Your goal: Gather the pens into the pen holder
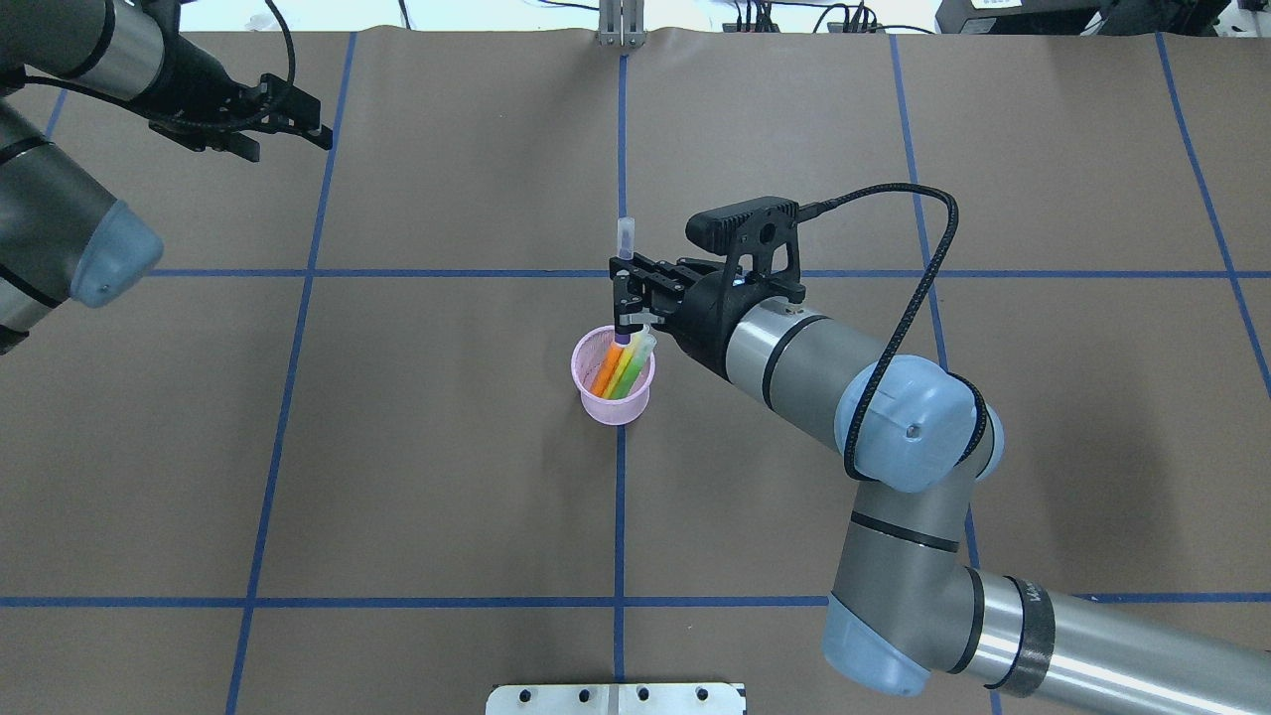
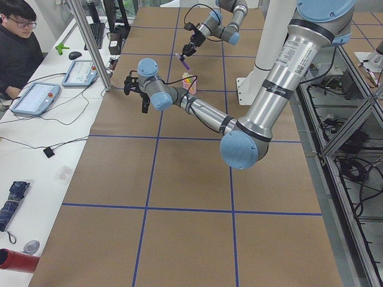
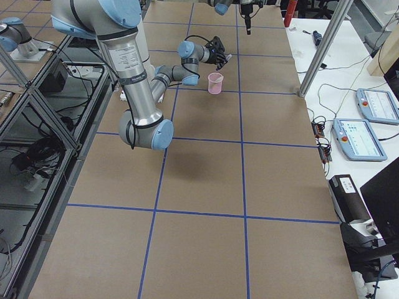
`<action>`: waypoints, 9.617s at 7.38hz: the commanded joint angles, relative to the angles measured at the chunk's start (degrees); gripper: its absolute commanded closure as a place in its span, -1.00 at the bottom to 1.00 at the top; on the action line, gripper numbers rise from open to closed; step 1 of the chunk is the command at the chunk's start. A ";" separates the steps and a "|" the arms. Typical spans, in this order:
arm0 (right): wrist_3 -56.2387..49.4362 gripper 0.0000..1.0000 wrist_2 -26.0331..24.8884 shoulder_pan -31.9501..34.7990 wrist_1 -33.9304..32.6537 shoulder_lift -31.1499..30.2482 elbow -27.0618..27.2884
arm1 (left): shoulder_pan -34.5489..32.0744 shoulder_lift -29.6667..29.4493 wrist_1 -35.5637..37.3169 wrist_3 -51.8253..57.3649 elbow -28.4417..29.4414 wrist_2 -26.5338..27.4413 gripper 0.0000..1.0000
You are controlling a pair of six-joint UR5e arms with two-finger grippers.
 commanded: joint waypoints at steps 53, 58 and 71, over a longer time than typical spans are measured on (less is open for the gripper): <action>-52.02 -0.99 66.56 69.05 -49.30 -31.64 -7.51 | -28.87 22.12 28.92 63.03 -1.14 -1.04 -1.00; -52.02 -0.99 66.38 69.05 -49.13 -31.64 -6.63 | -28.95 22.39 28.92 62.50 -2.19 -0.95 -1.00; -50.96 -0.99 66.56 69.05 -49.83 -29.97 -6.46 | -30.71 24.94 28.66 62.41 -4.91 -3.50 -1.00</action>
